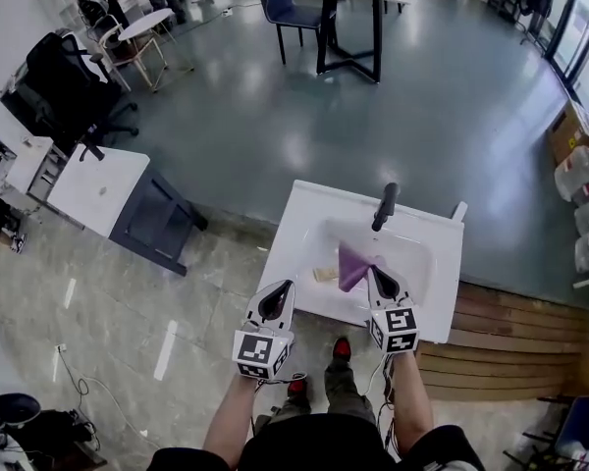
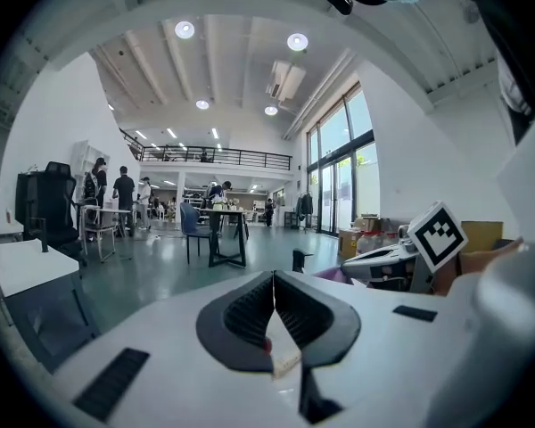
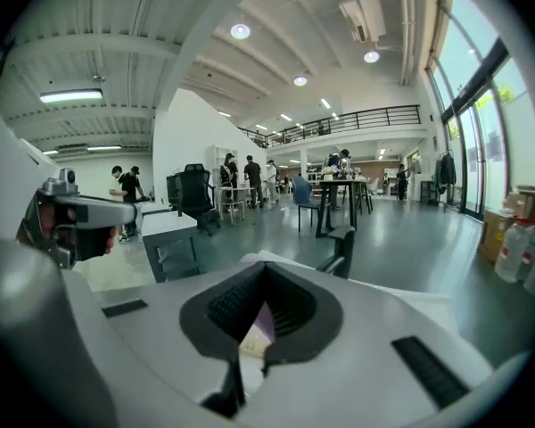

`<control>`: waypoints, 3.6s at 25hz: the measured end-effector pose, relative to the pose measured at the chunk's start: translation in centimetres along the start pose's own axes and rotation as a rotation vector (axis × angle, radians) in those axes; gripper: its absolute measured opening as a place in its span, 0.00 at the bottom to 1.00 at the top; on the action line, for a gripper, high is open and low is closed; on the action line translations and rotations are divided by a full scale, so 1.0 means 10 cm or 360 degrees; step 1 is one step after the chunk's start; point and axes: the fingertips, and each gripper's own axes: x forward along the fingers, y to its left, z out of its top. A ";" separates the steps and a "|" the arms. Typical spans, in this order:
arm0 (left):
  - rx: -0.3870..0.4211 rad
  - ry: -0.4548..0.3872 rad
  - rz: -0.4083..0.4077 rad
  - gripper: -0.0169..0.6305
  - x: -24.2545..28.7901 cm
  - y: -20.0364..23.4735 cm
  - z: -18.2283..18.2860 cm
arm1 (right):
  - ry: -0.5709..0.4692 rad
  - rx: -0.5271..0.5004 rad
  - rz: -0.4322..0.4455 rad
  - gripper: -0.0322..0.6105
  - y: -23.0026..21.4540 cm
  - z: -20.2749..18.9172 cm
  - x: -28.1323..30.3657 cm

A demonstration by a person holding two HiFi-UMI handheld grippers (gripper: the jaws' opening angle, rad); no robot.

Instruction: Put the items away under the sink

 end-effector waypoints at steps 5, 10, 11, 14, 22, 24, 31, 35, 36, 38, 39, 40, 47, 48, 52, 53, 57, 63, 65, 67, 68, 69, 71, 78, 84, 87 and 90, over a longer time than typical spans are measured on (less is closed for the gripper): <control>0.0050 -0.0071 -0.0093 0.04 -0.21 -0.06 0.18 | -0.0136 -0.0008 -0.0085 0.10 0.24 0.30 -0.42; 0.0084 -0.0103 -0.0170 0.04 -0.51 -0.13 0.23 | -0.0234 -0.0022 -0.0126 0.10 0.53 0.49 -0.84; 0.0085 -0.0109 -0.0184 0.04 -0.57 -0.15 0.24 | -0.0252 -0.0025 -0.0139 0.10 0.57 0.52 -0.93; 0.0093 -0.0121 -0.0233 0.04 -0.70 -0.20 0.24 | -0.0297 -0.0038 -0.0205 0.10 0.67 0.57 -1.20; 0.0121 -0.0120 -0.0365 0.04 -0.96 -0.44 0.16 | -0.0318 -0.0049 -0.0346 0.10 0.92 0.46 -1.81; 0.0122 -0.0106 -0.0393 0.04 -1.00 -0.52 0.12 | -0.0312 -0.0023 -0.0363 0.10 0.95 0.38 -1.91; 0.0096 -0.0032 -0.0455 0.04 -1.06 -0.82 -0.12 | -0.0271 0.0000 -0.0403 0.10 0.96 0.09 -2.16; 0.0071 0.0027 -0.0448 0.04 -1.05 -0.94 -0.31 | -0.0242 -0.0003 -0.0382 0.10 0.95 -0.12 -2.21; 0.0067 0.0040 -0.0440 0.04 -1.05 -0.96 -0.37 | -0.0234 -0.0002 -0.0368 0.10 0.96 -0.19 -2.21; 0.0057 0.0071 -0.0417 0.04 -1.04 -0.99 -0.52 | -0.0215 0.0015 -0.0332 0.10 0.96 -0.35 -2.19; 0.0051 0.0087 -0.0403 0.04 -1.04 -1.01 -0.59 | -0.0204 0.0024 -0.0312 0.10 0.96 -0.43 -2.18; 0.0045 0.0103 -0.0389 0.04 -1.04 -1.04 -0.66 | -0.0193 0.0031 -0.0291 0.10 0.95 -0.50 -2.18; 0.0001 0.0197 -0.0297 0.04 -1.10 -1.22 -1.16 | -0.0122 0.0007 -0.0162 0.10 0.88 -1.02 -2.09; -0.0002 0.0207 -0.0285 0.04 -1.11 -1.23 -1.24 | -0.0112 0.0007 -0.0144 0.10 0.87 -1.11 -2.07; -0.0011 0.0216 -0.0242 0.04 -1.11 -1.28 -1.49 | -0.0067 0.0015 -0.0081 0.10 0.86 -1.47 -1.99; -0.0016 0.0217 -0.0231 0.04 -1.11 -1.28 -1.55 | -0.0056 0.0015 -0.0069 0.10 0.87 -1.55 -1.96; -0.0045 0.0245 -0.0198 0.04 -1.09 -1.27 -1.84 | -0.0010 0.0034 -0.0011 0.10 0.92 -1.90 -1.82; -0.0077 0.0274 -0.0177 0.04 -0.98 -1.16 -2.29 | 0.0053 0.0020 0.0043 0.10 0.98 -2.36 -1.50; -0.0089 0.0277 -0.0170 0.04 -0.93 -1.10 -2.46 | 0.0058 0.0029 0.0043 0.10 0.99 -2.50 -1.37; -0.0094 0.0284 -0.0167 0.04 -0.88 -1.04 -2.66 | 0.0049 0.0037 0.0035 0.10 0.99 -2.63 -1.24; -0.0092 0.0287 -0.0166 0.04 -0.85 -1.03 -2.76 | 0.0042 0.0039 0.0031 0.10 0.98 -2.70 -1.17; -0.0090 0.0291 -0.0166 0.04 -0.83 -1.02 -2.86 | 0.0037 0.0040 0.0026 0.10 0.98 -2.77 -1.12; -0.0096 0.0293 -0.0166 0.04 -0.79 -0.99 -3.03 | 0.0030 0.0039 0.0010 0.10 0.97 -2.90 -1.01; -0.0114 0.0239 -0.0155 0.04 -0.55 -0.80 -3.38 | 0.0015 0.0034 -0.0053 0.10 0.84 -3.28 -0.62; -0.0095 0.0232 -0.0150 0.04 -0.34 -0.63 -3.65 | -0.0026 -0.0011 -0.0077 0.10 0.71 -3.41 -0.30; -0.0090 0.0227 -0.0151 0.04 -0.24 -0.58 -3.78 | -0.0042 -0.0030 -0.0086 0.10 0.64 -3.49 -0.12; -0.0085 0.0218 -0.0150 0.04 -0.14 -0.52 -3.90 | -0.0063 -0.0047 -0.0098 0.10 0.58 -3.58 0.04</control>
